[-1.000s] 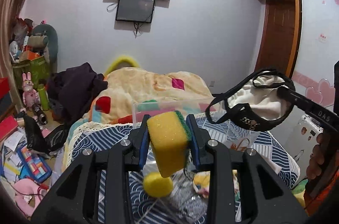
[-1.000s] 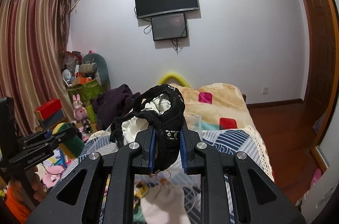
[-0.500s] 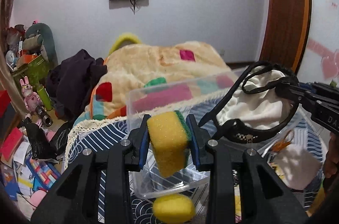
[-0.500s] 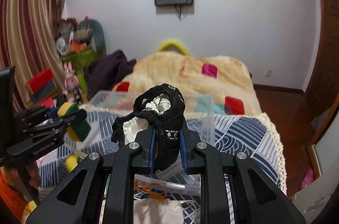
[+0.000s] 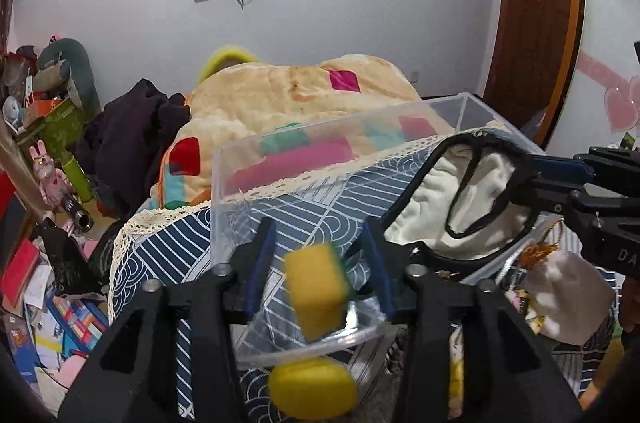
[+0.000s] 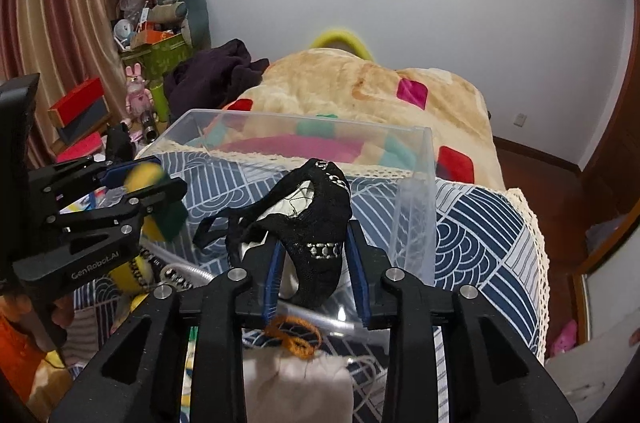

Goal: Organize soft objects
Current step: 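Drop the sponge into the clear box with the left tool while the right tool drops the cap in, then grasp the yellow ball with the left tool while the right tool grasps the white cloth bag, then lower the ball into the box with the left tool while the right tool drops the cloth bag in, then grasp the black beaded bracelet with the left tool while the right tool grasps the floral scrunchie, then drop the bracelet into the box with the left tool while the right tool drops the scrunchie in, then grasp the silver mesh bag with the left tool while the right tool grasps the green glove, then drop the silver bag into the box with the left tool while the right tool drops the glove in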

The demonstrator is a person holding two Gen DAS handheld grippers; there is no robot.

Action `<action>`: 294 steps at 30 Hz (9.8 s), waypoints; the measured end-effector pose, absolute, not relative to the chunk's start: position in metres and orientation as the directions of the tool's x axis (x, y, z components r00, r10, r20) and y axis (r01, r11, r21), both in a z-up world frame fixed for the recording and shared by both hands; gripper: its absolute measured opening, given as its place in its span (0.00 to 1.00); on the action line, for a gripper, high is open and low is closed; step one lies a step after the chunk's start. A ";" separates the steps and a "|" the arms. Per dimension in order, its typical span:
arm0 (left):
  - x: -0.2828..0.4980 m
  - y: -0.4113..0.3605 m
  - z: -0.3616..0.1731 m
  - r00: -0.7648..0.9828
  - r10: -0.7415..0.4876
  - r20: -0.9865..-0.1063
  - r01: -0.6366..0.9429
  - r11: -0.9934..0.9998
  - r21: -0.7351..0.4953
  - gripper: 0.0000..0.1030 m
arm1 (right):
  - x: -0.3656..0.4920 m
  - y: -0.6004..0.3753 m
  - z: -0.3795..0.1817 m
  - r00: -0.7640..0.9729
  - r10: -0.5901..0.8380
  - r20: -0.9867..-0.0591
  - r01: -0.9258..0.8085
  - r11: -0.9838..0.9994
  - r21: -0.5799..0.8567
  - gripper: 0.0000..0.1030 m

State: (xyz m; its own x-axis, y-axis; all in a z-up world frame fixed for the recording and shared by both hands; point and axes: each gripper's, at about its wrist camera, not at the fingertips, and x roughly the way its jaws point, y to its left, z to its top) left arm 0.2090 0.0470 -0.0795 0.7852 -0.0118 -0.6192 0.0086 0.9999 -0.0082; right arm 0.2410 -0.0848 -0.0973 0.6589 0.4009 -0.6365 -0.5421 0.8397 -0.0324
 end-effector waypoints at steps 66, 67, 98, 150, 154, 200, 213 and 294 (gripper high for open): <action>0.100 0.070 -0.072 0.841 -0.086 -0.534 -0.015 0.983 -0.182 0.43 | 0.145 -0.154 -0.084 0.759 0.468 -0.452 -0.503 0.863 0.049 0.20; 0.099 0.070 -0.066 0.849 -0.087 -0.521 -0.012 0.983 -0.183 0.43 | 0.147 -0.152 -0.080 0.762 0.470 -0.445 -0.504 0.862 0.047 0.20; 0.207 0.044 -0.060 0.784 -0.163 -0.599 0.058 0.980 -0.190 0.43 | 0.230 -0.080 -0.095 0.728 0.410 -0.549 -0.510 0.860 -0.033 0.20; 0.152 0.065 -0.132 0.732 -0.064 -0.678 -0.065 0.984 -0.164 0.46 | 0.174 -0.074 -0.145 0.561 0.535 -0.632 -0.655 0.753 0.056 0.55; 0.154 0.062 -0.136 0.730 -0.047 -0.682 -0.079 0.985 -0.152 0.45 | 0.177 -0.072 -0.153 0.535 0.534 -0.655 -0.663 0.746 0.067 0.40; 0.123 0.060 -0.045 0.871 -0.074 -0.485 -0.025 0.981 -0.195 0.04 | 0.178 -0.112 -0.072 0.755 0.520 -0.399 -0.544 0.837 0.061 0.11; 0.178 0.050 -0.062 0.840 -0.051 -0.541 -0.039 0.987 -0.154 0.04 | 0.221 -0.078 -0.091 0.764 0.427 -0.483 -0.497 0.867 -0.019 0.11; 0.105 0.035 -0.047 0.856 -0.152 -0.494 0.063 0.979 -0.194 0.33 | 0.156 -0.134 -0.082 0.746 0.521 -0.415 -0.547 0.835 0.066 0.12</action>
State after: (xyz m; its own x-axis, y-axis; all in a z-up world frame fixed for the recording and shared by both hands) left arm 0.1046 0.0352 -0.0470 0.8560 -0.1525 -0.4940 0.0627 0.9791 -0.1936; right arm 0.1564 -0.1339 -0.0817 0.7460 0.5211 -0.4147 -0.5466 0.8348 0.0656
